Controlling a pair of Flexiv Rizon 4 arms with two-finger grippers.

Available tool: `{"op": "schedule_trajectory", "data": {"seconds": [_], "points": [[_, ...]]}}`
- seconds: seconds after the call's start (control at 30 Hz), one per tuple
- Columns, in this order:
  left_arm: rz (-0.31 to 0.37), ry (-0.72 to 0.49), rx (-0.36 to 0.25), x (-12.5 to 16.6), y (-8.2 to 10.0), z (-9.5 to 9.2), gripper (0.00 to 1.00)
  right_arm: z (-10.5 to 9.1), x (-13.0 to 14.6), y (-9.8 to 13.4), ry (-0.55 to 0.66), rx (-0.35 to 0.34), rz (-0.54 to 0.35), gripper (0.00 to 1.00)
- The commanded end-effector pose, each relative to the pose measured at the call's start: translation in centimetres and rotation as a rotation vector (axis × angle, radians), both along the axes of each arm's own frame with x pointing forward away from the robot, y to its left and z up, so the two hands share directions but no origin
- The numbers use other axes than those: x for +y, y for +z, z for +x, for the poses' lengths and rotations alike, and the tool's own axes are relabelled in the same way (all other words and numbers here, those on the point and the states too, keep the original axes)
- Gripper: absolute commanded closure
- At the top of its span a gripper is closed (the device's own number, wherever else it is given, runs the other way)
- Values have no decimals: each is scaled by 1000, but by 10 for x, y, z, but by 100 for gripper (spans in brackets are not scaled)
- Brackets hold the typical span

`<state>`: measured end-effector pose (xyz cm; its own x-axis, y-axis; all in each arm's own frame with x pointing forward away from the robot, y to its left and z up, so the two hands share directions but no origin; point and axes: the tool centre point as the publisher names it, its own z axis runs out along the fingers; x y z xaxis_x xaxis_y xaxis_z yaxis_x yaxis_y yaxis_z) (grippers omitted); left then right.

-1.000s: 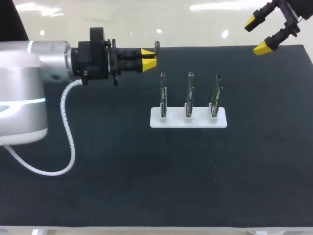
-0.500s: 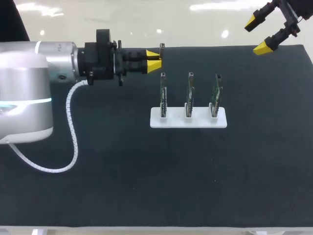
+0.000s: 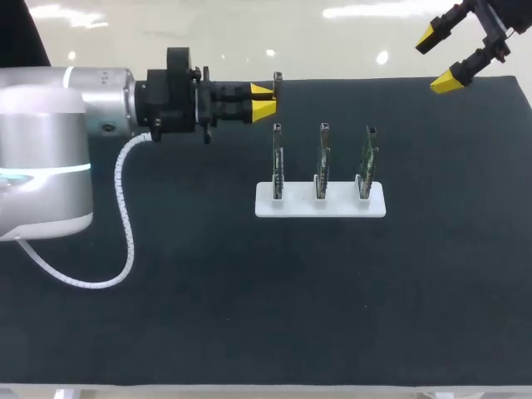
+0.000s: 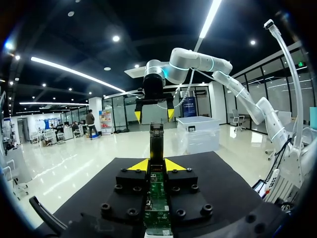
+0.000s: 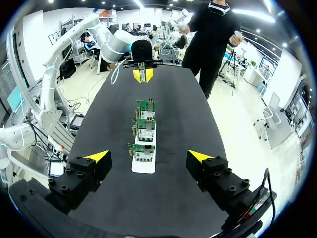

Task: Pick up the optical module with the left hand, and insert it into the network port with the right hand.

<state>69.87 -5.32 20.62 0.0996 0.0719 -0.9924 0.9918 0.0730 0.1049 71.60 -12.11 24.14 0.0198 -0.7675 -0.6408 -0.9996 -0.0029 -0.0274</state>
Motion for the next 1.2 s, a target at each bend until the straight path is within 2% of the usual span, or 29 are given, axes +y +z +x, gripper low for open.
{"op": "schedule_trajectory", "data": {"seconds": [0.03,0.27,0.3,0.33,0.37,0.6,0.8,1.03,1.2], "points": [[1,0,0,0,0,1,100,-1,0,0,0,-1,1,0],[1,0,0,0,0,1,100,-1,0,0,0,-1,1,0],[1,0,0,0,0,1,100,0,1,2,-6,44,39,0],[1,0,0,0,0,1,100,0,3,4,-9,67,38,0],[1,0,0,0,0,1,100,1,7,6,-3,59,28,0],[1,0,0,0,0,1,100,7,50,14,26,69,28,0],[1,0,0,0,0,1,100,11,91,17,40,41,46,0],[1,0,0,0,0,1,100,4,134,26,26,33,65,0],[1,0,0,0,0,1,100,-2,159,31,-46,52,68,0]]}}
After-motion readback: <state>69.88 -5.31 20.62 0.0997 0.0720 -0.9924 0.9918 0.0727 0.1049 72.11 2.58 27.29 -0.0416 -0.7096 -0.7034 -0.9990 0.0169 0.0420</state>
